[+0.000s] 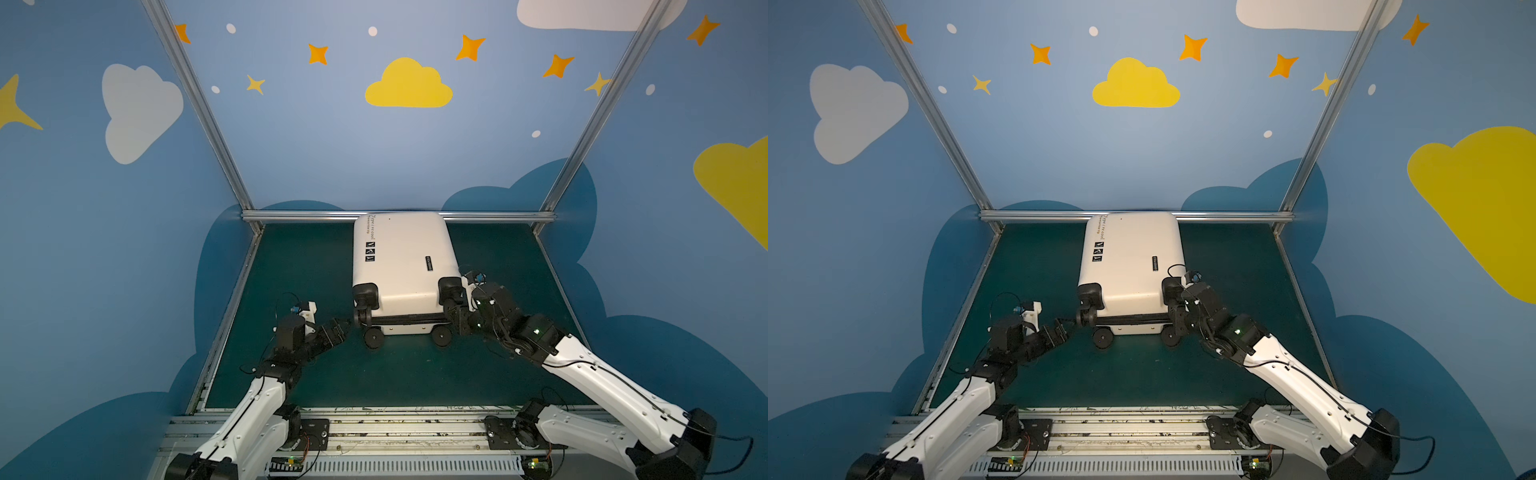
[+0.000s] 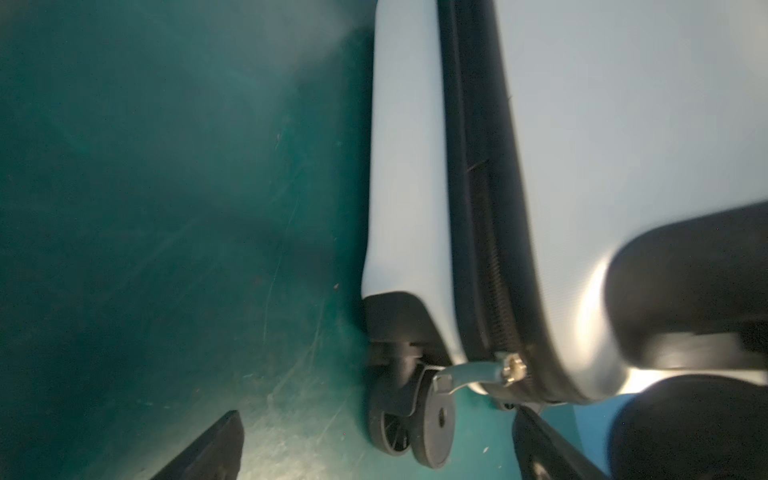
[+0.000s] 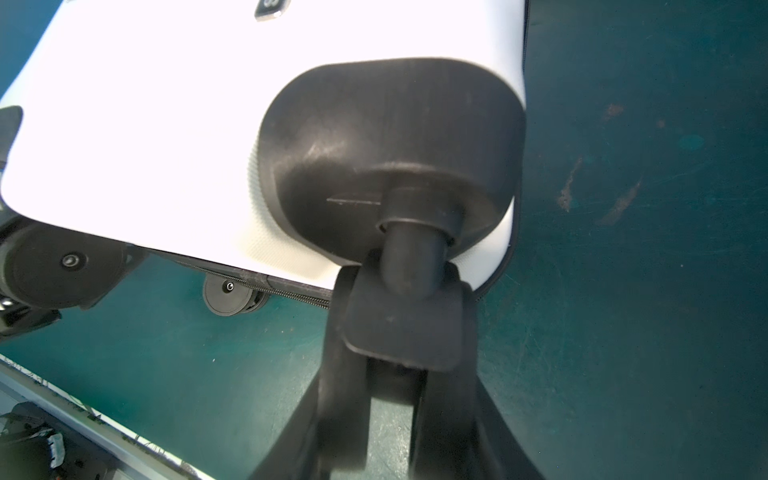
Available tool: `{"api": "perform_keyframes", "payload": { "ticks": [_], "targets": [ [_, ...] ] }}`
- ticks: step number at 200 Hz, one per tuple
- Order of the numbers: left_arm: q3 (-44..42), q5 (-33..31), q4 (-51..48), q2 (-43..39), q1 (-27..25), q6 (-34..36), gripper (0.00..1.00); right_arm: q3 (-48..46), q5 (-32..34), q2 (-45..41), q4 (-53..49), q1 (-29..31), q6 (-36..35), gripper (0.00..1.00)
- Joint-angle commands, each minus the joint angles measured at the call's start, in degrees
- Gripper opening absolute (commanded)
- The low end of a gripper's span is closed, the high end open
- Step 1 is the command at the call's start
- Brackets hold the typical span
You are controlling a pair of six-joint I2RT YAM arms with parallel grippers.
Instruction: Pack the luggage
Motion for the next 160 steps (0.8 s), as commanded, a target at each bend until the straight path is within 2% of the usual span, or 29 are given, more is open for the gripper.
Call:
{"api": "perform_keyframes", "payload": {
  "ticks": [1,25,49,76,97,131,160],
  "targets": [
    [-1.70,-1.74,5.15,1.19,-1.44,2.00,0.99,-0.15,-3.76,-3.13,2.15,1.68,-3.88,0.00],
    [-3.51,-3.57,8.95,2.66,-3.78,3.87,0.97,-1.29,-3.63,-3.74,2.50,1.75,-3.52,0.00],
    [-3.48,-4.41,10.64,5.43,-5.78,6.88,0.89,-2.23,-3.50,-4.12,2.64,1.72,-3.27,0.00],
    [-4.88,-4.90,15.06,7.94,-7.22,9.03,0.76,-2.85,-3.33,-4.43,2.60,1.87,-2.79,0.00],
    [-6.53,-4.88,18.10,8.54,-7.89,10.24,0.75,-3.15,-3.24,-4.71,2.60,1.86,-2.74,0.00],
    [-10.12,-7.87,21.60,4.32,-9.47,11.83,0.72,-3.77,-2.84,-5.39,2.78,1.87,-2.39,0.00],
    [-10.70,-10.35,17.66,-3.63,-10.23,13.44,0.69,-4.13,-2.88,-6.12,2.95,1.86,-2.33,0.00]
  ]
}}
